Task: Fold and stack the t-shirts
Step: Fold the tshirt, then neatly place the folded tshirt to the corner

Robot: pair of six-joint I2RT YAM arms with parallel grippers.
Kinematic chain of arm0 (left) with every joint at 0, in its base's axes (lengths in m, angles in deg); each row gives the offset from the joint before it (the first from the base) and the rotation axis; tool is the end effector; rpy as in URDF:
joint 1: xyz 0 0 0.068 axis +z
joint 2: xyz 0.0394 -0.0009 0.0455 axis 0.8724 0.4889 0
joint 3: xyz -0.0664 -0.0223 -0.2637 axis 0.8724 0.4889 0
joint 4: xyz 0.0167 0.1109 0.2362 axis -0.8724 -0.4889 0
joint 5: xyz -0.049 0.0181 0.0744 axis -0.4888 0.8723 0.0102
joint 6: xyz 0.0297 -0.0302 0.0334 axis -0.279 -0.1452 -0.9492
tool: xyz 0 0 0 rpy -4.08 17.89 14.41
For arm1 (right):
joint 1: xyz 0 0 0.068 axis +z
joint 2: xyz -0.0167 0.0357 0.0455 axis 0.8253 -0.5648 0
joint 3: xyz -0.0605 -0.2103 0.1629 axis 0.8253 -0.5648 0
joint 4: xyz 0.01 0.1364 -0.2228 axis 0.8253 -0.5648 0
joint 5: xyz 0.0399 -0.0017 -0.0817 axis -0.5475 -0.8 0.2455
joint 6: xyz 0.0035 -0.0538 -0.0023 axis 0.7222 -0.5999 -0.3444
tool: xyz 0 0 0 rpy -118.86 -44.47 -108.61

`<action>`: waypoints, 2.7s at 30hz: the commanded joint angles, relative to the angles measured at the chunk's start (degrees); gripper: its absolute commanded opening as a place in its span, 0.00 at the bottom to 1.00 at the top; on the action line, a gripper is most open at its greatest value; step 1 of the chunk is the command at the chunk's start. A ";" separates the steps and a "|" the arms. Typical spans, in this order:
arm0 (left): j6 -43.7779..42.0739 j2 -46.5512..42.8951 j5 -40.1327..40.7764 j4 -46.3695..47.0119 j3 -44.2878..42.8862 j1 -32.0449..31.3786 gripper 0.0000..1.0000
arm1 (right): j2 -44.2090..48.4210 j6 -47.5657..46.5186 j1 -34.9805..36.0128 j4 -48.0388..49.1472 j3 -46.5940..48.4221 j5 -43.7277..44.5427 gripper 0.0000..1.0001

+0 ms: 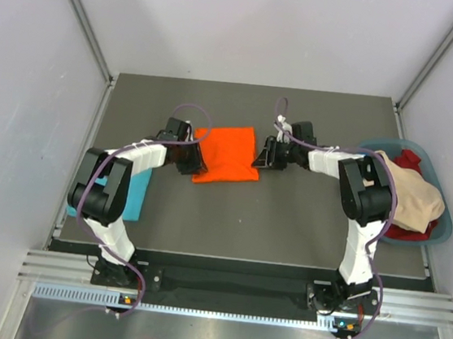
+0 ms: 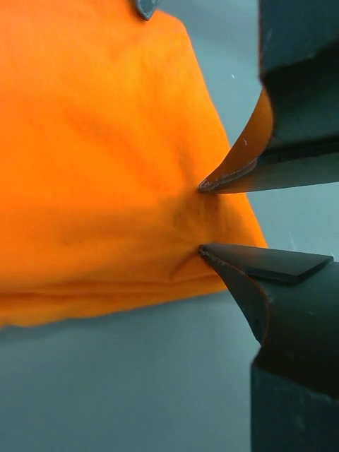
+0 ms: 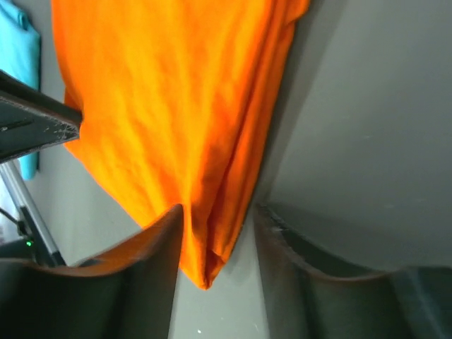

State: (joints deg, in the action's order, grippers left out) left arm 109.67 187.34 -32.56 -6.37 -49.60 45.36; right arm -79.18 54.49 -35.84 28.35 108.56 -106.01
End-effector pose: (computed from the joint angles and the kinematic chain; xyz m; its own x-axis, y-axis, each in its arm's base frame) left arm 0.3387 -0.1023 0.1696 -0.8728 -0.3218 -0.3670 -0.1130 0.8647 -0.4894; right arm 0.3917 0.1635 0.1376 -0.8758 -0.0046 -0.4827 -0.3649 0.6608 0.6558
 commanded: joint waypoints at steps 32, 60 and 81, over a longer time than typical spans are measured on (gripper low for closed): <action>-11.83 10.48 -11.25 7.34 -9.15 9.14 0.59 | 20.70 -1.61 2.03 -0.94 -14.86 9.04 0.73; -17.37 18.05 -8.70 4.79 -15.31 9.14 0.46 | 22.99 -1.35 1.41 -0.93 -15.39 7.73 0.73; -2.08 0.14 -1.42 6.73 -2.05 7.82 0.00 | 24.04 -0.47 0.27 -0.41 -17.67 8.17 0.73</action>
State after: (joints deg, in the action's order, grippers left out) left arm 103.76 193.39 -38.70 -0.30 -53.80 53.34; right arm -57.87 53.86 -35.17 26.58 91.25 -97.53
